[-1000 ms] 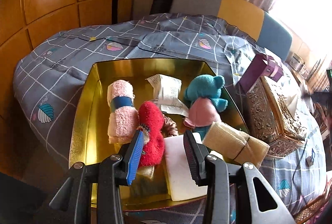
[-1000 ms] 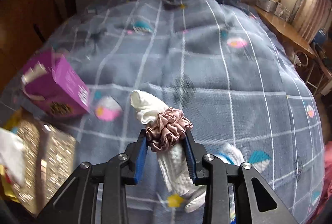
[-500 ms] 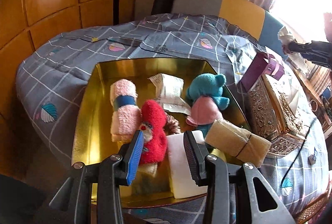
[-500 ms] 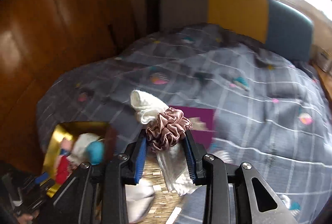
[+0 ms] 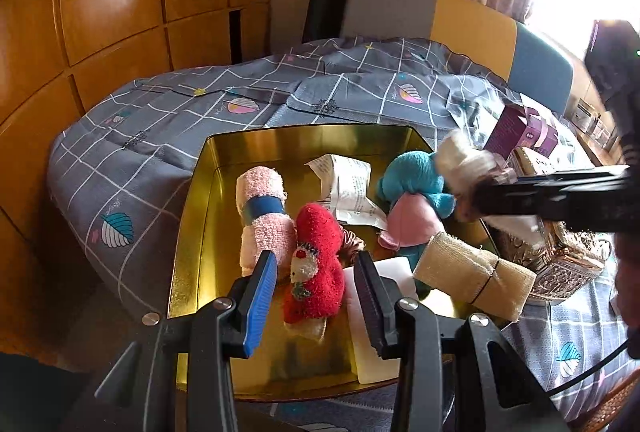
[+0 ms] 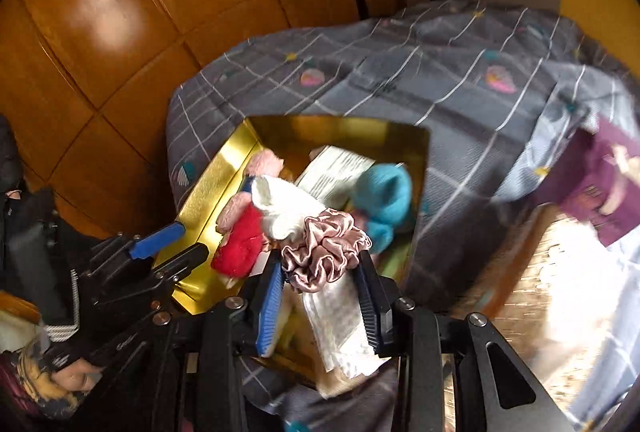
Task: Organize soft objects
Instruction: 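Lower the white glove and brown scrunchie into the tray and open the right gripper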
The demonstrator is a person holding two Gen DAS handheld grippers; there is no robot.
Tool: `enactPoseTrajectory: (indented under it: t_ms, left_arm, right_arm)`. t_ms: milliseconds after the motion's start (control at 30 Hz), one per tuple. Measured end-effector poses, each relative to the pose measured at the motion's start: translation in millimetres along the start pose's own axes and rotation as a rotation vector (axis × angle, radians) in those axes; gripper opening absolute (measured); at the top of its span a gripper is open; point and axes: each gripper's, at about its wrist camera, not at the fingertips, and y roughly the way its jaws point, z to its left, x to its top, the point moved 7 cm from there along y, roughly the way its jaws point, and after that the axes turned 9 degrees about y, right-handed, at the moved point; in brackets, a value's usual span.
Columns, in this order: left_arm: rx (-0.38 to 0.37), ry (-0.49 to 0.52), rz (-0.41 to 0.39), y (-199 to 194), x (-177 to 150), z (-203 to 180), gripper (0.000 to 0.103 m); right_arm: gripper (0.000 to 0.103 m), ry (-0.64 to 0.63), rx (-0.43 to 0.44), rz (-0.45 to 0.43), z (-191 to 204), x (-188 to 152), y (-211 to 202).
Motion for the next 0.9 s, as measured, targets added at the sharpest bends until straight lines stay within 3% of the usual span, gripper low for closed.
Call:
enactPoseTrajectory:
  t_ms: [267, 433, 600, 667, 733, 900]
  left_arm:
    - [0.0, 0.01, -0.014, -3, 0, -2, 0.04]
    - [0.0, 0.013, -0.008, -3, -1, -3, 0.04]
    - [0.005, 0.009, -0.011, -4, -1, -2, 0.04]
    - [0.005, 0.01, -0.015, -5, -1, -3, 0.04]
    - [0.006, 0.01, -0.016, -5, 0, -3, 0.04]
    - [0.004, 0.017, -0.028, -9, 1, -6, 0.04]
  right_arm:
    - [0.036, 0.018, -0.033, 0.031, 7, -1, 45]
    - [0.042, 0.042, -0.063, 0.067, 0, -8, 66]
    - [0.047, 0.08, -0.039, 0.051, -6, -11, 61]
    - [0.053, 0.095, -0.025, 0.038, -6, -12, 56]
    - [0.068, 0.108, -0.014, 0.017, -6, -11, 50]
    - [0.068, 0.074, -0.046, -0.031, 0, -9, 38]
